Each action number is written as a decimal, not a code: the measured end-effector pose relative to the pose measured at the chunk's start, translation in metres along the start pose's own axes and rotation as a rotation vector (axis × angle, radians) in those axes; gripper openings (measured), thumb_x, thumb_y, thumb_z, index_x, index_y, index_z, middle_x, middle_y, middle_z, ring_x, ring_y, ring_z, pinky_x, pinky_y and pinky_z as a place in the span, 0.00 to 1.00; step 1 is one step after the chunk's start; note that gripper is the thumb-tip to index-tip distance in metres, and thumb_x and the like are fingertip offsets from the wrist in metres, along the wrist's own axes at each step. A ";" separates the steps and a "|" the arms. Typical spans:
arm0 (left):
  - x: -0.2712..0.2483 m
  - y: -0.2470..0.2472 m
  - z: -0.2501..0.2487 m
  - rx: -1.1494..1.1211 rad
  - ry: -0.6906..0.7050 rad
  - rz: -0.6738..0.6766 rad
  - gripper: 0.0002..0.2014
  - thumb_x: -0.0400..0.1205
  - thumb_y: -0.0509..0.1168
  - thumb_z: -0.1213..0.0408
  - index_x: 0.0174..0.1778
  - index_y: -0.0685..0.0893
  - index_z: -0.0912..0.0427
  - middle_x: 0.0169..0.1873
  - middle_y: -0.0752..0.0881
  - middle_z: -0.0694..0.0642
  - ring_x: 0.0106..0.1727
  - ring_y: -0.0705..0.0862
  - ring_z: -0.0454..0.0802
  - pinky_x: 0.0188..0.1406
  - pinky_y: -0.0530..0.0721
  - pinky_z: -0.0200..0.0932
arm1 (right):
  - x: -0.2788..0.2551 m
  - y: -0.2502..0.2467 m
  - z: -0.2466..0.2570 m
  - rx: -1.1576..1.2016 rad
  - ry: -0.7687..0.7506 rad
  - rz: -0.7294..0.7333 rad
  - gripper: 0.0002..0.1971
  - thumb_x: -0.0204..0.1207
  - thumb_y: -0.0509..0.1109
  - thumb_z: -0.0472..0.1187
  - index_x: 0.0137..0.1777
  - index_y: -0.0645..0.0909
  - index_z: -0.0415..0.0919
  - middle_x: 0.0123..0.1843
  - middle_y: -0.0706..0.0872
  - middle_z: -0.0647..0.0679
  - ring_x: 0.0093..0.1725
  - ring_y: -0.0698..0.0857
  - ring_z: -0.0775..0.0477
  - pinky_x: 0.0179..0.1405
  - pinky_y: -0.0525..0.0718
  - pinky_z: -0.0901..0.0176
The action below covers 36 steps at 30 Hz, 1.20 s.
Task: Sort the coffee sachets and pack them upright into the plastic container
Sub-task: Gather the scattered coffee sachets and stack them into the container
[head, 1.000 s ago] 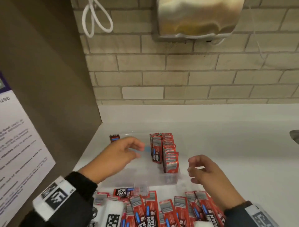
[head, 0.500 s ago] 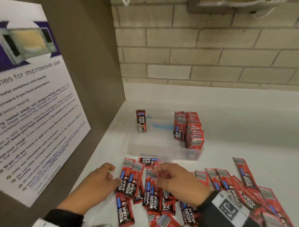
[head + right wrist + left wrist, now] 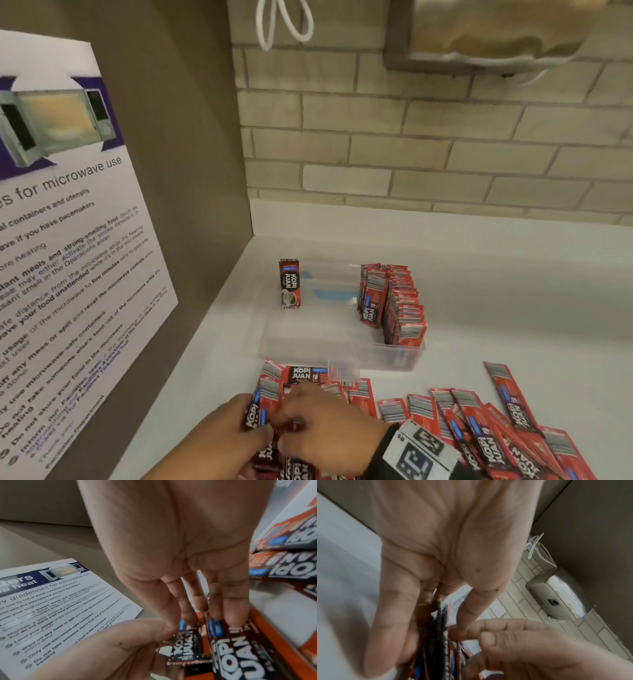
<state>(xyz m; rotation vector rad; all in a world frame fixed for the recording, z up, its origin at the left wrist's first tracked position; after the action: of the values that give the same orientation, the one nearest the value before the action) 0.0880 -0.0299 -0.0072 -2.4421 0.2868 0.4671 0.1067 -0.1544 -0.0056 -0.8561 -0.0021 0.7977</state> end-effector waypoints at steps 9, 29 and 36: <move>0.014 0.011 0.016 -0.030 0.002 0.070 0.33 0.66 0.77 0.62 0.64 0.69 0.50 0.52 0.84 0.48 0.52 0.84 0.36 0.48 0.81 0.28 | 0.009 0.002 -0.011 0.255 0.116 -0.010 0.17 0.75 0.60 0.25 0.46 0.73 0.52 0.60 0.68 0.47 0.56 0.78 0.43 0.64 0.80 0.47; -0.005 -0.003 0.029 -0.167 -0.001 -0.070 0.31 0.76 0.66 0.80 0.69 0.65 0.49 0.49 0.85 0.49 0.43 0.84 0.24 0.37 0.77 0.22 | 0.019 0.005 0.006 0.538 -0.017 0.062 0.18 0.71 0.68 0.28 0.35 0.75 0.56 0.39 0.78 0.54 0.43 0.79 0.51 0.56 0.81 0.48; -0.021 -0.037 0.024 -0.448 0.034 -0.140 0.35 0.61 0.77 0.64 0.60 0.71 0.34 0.44 0.92 0.47 0.45 0.91 0.48 0.55 0.83 0.53 | 0.015 -0.026 0.002 0.861 -0.028 -0.160 0.14 0.73 0.60 0.23 0.37 0.71 0.45 0.33 0.76 0.47 0.26 0.77 0.53 0.34 0.79 0.59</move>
<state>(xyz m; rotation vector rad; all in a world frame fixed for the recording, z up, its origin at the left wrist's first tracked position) 0.0747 0.0155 0.0035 -2.8835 0.0214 0.4674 0.1328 -0.1536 0.0090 -0.0268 0.2308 0.5736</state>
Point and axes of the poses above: each hand's wrist, its own x-axis towards the middle knuckle, its own y-axis out of the palm, z = x × y, the point moved 4 cm from there along x, towards the middle knuckle
